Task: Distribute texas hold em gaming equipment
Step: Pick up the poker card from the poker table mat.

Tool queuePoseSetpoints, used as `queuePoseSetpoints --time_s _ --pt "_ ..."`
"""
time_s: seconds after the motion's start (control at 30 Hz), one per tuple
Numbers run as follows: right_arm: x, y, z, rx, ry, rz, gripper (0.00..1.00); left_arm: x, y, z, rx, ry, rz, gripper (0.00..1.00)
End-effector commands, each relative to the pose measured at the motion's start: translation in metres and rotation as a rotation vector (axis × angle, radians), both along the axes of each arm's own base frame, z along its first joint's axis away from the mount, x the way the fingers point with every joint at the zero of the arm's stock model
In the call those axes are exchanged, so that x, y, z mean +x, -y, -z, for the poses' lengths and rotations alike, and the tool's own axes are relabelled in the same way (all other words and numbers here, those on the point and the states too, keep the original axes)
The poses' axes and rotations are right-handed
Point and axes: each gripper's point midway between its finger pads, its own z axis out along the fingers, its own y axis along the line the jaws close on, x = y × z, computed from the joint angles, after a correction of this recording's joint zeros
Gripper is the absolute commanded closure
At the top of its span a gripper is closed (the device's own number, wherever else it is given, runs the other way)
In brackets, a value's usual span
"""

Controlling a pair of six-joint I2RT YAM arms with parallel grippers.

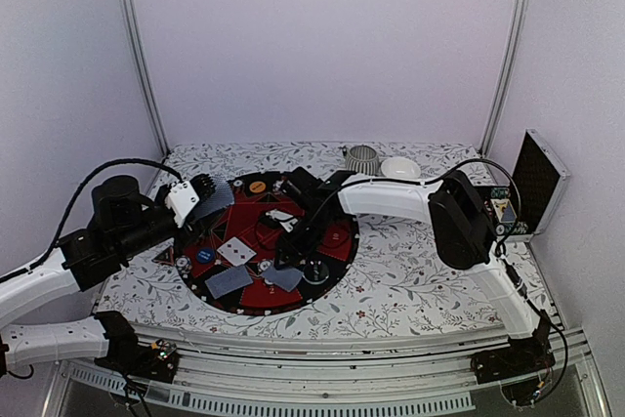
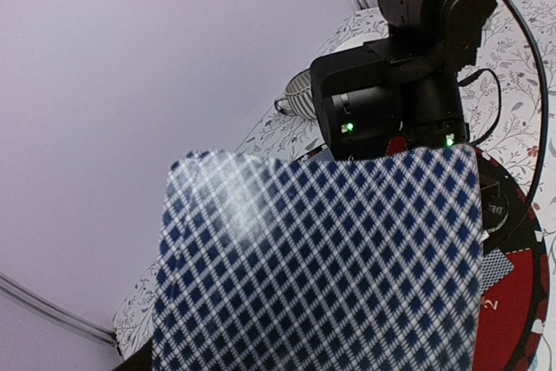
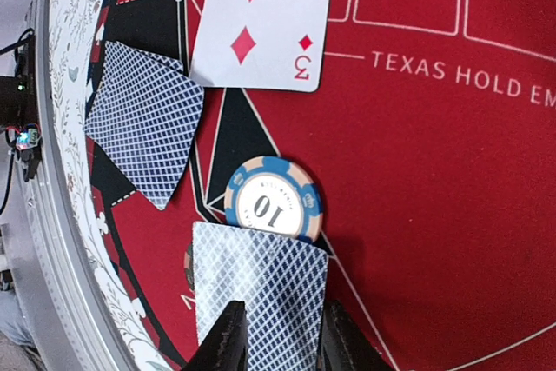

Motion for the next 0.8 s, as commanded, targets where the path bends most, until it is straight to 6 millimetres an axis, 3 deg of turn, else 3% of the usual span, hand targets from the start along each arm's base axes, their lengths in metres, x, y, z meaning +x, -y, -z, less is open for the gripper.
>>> queuePoseSetpoints --time_s 0.0,0.17,0.27,0.47,0.57,0.6,0.67,0.77 --pt "-0.015 0.0 0.017 -0.015 -0.057 -0.04 0.73 -0.001 0.002 -0.007 -0.018 0.019 0.009 0.47" --pt "-0.005 0.003 0.019 -0.032 -0.043 -0.003 0.96 -0.001 0.003 -0.007 -0.018 0.018 0.012 0.47" --pt "0.004 0.005 0.011 -0.029 -0.038 0.035 0.98 -0.001 0.003 -0.006 -0.017 0.017 0.012 0.47" --pt "0.026 -0.006 -0.058 0.088 0.072 0.072 0.99 0.0 0.003 -0.006 -0.016 0.016 0.011 0.47" --pt "0.069 0.005 -0.084 0.046 0.281 0.197 0.98 0.0 0.003 -0.006 -0.016 0.016 0.01 0.47" --pt "0.086 0.013 -0.085 0.007 0.359 0.245 0.98 0.0 0.003 -0.007 -0.017 0.018 0.008 0.47" --pt "0.119 0.032 -0.115 -0.037 0.536 0.345 0.99 -0.001 0.002 -0.008 -0.019 0.02 0.008 0.47" --pt "0.162 0.06 -0.133 -0.164 0.806 0.444 0.99 0.0 0.002 -0.008 -0.019 0.022 0.006 0.47"
